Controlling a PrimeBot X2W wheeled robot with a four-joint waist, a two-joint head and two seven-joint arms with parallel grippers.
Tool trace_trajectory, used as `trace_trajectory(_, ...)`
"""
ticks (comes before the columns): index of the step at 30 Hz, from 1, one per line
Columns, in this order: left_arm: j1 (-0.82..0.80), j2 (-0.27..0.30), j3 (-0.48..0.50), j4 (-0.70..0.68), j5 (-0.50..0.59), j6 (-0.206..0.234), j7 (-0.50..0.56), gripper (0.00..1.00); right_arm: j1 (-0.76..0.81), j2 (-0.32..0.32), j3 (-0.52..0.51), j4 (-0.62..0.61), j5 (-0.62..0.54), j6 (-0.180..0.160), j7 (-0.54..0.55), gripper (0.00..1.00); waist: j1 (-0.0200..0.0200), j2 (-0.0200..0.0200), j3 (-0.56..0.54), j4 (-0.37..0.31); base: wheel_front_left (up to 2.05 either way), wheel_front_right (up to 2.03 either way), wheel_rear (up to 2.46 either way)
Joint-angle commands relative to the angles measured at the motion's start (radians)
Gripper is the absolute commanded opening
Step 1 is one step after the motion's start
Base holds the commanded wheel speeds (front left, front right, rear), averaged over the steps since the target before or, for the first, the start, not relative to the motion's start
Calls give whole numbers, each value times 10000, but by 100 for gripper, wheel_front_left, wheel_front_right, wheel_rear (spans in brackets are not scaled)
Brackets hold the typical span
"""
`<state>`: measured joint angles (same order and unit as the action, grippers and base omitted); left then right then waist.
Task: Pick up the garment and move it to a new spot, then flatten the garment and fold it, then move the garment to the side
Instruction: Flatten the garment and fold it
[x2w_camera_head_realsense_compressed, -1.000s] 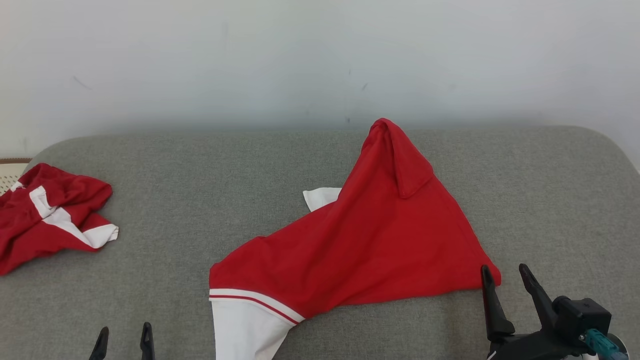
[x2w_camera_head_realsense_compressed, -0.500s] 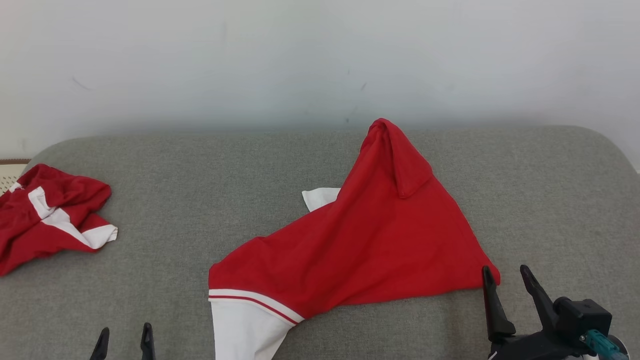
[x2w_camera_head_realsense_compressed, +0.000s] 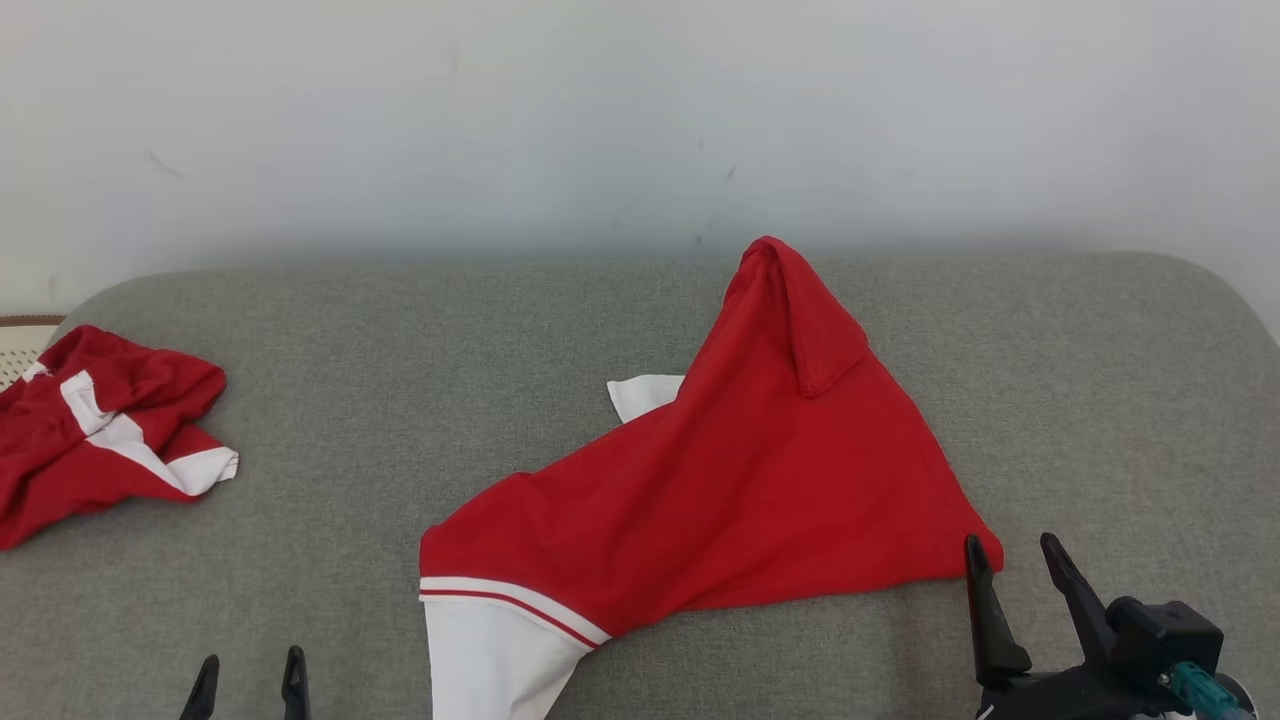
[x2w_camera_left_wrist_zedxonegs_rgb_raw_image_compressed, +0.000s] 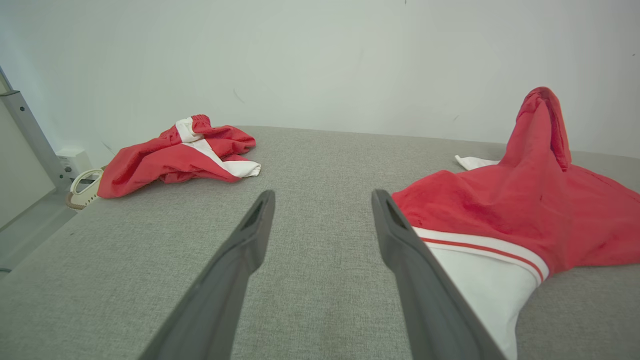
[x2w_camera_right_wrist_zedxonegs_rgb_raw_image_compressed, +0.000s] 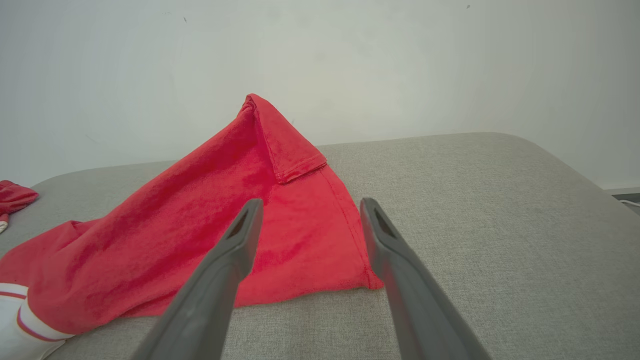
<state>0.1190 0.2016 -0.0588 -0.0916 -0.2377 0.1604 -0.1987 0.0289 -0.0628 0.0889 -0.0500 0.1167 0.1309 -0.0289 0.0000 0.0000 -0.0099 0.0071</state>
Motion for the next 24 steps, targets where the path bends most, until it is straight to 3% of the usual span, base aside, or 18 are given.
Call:
trace_trajectory(1, 87, 53, -26, -26, -19, 41, 12, 100, 25, 13, -3, 21, 33, -3, -47, 100, 0, 0, 1, -6, 0, 0, 0)
trace_trajectory(15, -5, -114, -341, 101, -255, -126, 4, 100, -13, 16, -121, 217, 132, -3, 25, 100, 0, 0, 64, 26, 0, 0, 0)
trace_trajectory(24, -307, -558, -1093, 1031, -628, -728, -94, 100, -671, -10, -342, 1528, 250, -3, 34, 100, 0, 0, 394, 32, 0, 0, 0)
